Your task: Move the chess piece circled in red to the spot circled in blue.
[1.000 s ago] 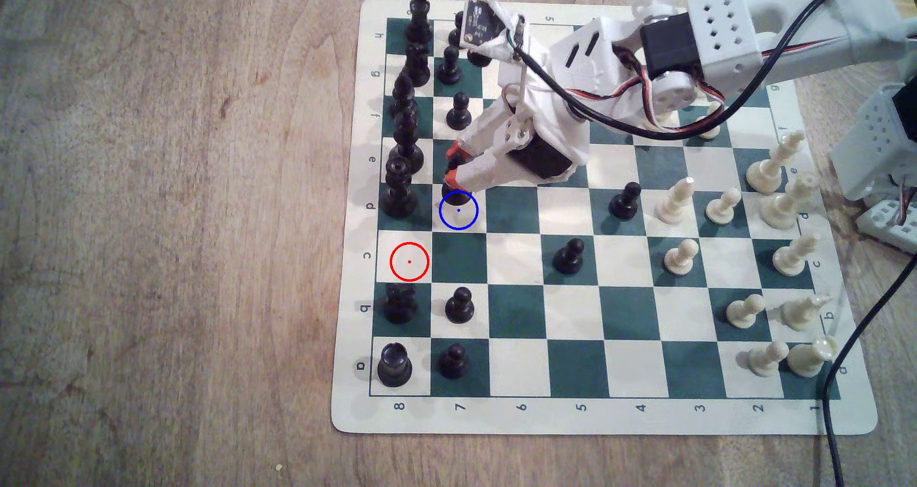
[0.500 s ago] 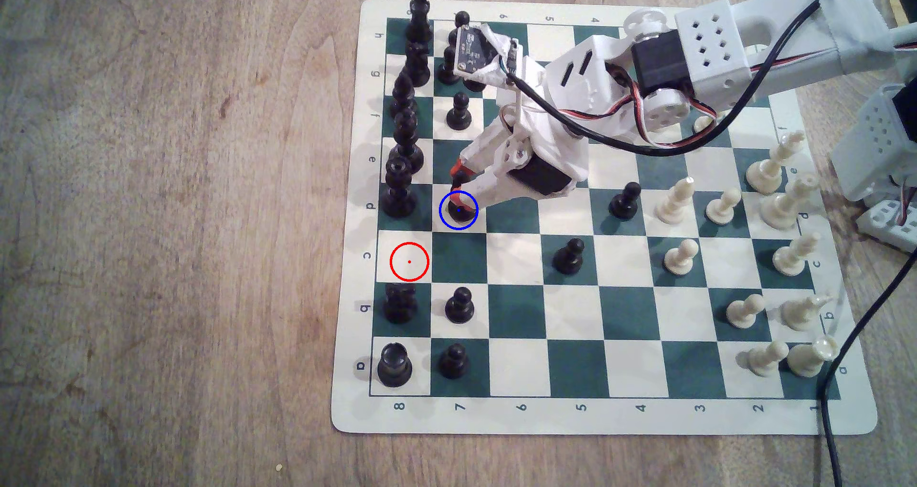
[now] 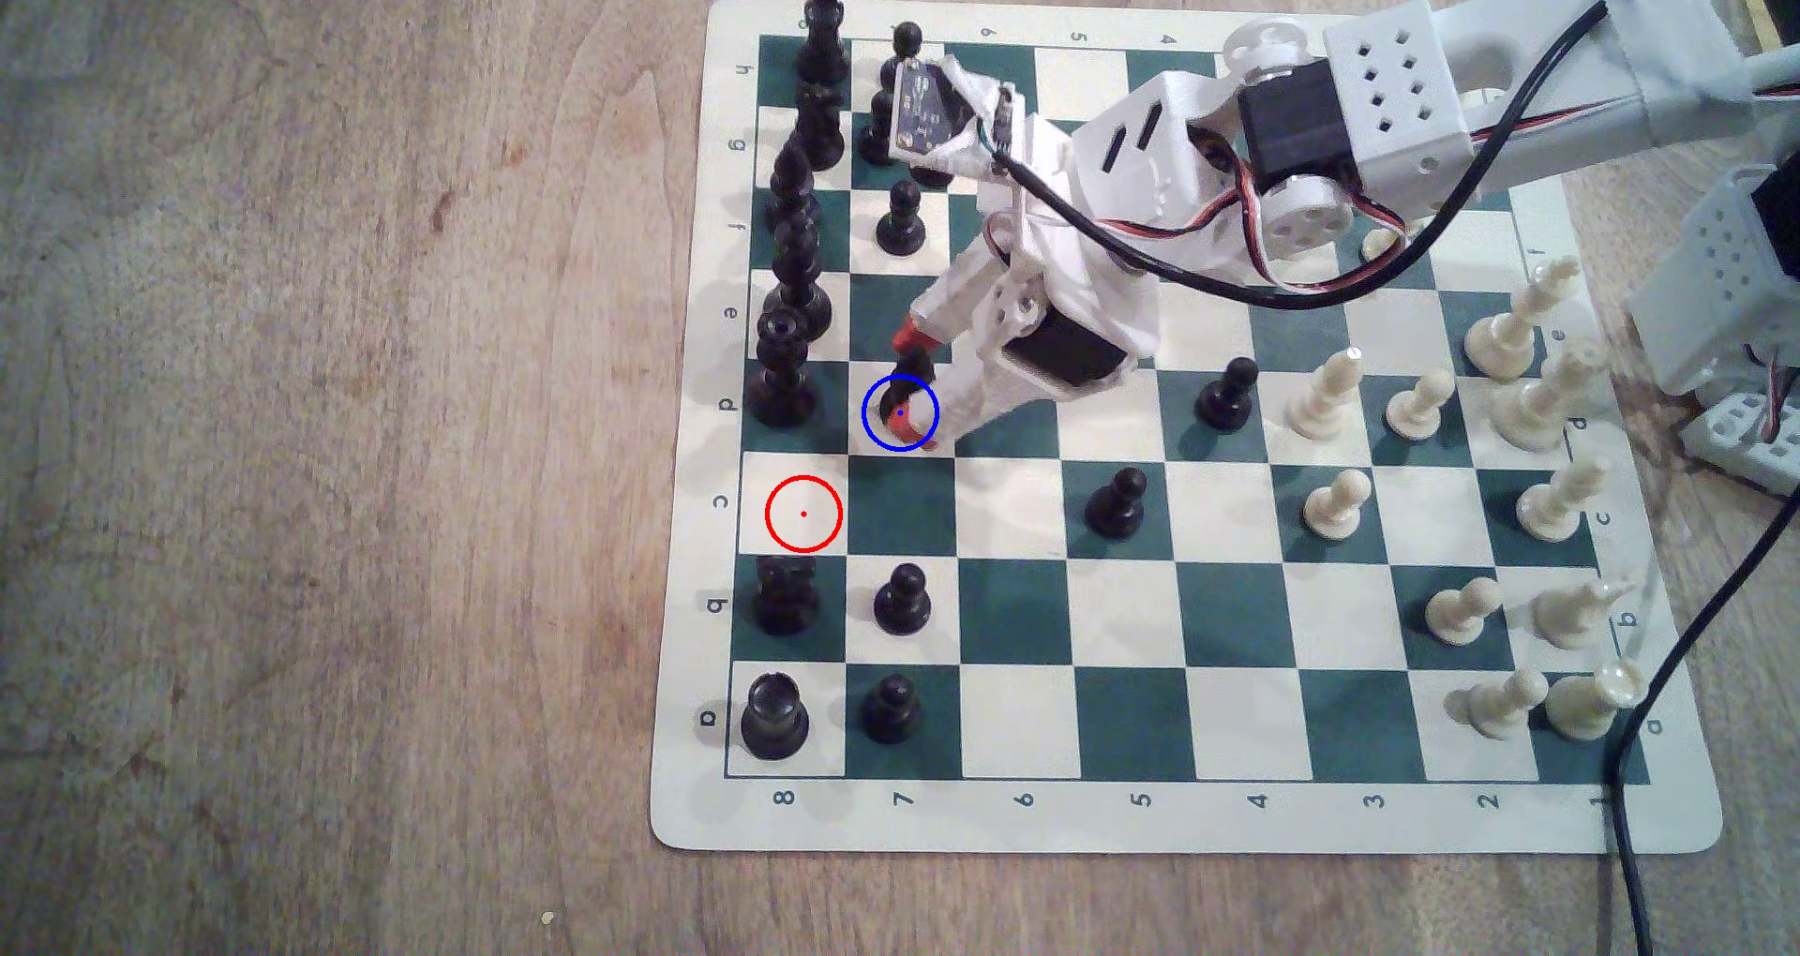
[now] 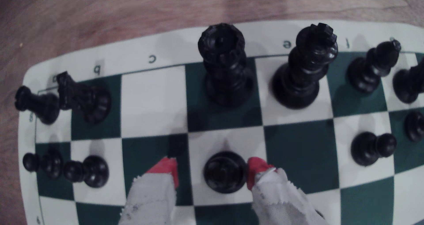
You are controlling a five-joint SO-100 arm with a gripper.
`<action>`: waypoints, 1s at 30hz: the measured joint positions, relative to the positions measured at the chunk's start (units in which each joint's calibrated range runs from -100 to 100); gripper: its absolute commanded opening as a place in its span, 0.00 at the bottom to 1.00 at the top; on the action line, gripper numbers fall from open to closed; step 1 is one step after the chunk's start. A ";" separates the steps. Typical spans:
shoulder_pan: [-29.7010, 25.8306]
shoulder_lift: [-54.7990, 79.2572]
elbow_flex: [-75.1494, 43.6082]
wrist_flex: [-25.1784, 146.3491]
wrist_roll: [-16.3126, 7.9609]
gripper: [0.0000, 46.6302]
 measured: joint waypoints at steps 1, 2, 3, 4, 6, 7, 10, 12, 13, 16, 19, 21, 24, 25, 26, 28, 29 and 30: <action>0.00 0.00 0.00 0.24 0.10 0.41; 0.00 0.00 0.00 0.80 0.24 0.42; 0.00 0.00 0.00 1.67 0.29 0.42; 0.00 0.00 0.00 2.87 0.34 0.42; -0.29 0.00 0.00 3.98 0.34 0.43; -0.52 0.00 0.00 4.78 0.34 0.44; -1.55 -0.25 0.00 7.89 0.34 0.46; -2.21 -2.09 0.09 10.60 0.34 0.47; -3.02 -4.36 0.09 12.75 0.34 0.47; -4.50 -8.21 1.45 15.70 0.34 0.46; -6.64 -14.08 4.61 19.44 0.34 0.46; -7.67 -17.85 6.87 22.07 0.10 0.46; -10.03 -25.05 9.40 26.77 -0.29 0.43; -10.62 -27.48 10.66 28.69 -0.39 0.39; -11.43 -31.34 12.02 30.92 -0.63 0.37; -12.24 -35.19 13.29 32.83 -0.93 0.36; -12.61 -37.37 14.64 33.63 -1.12 0.35; -12.83 -39.38 15.73 34.18 -1.22 0.33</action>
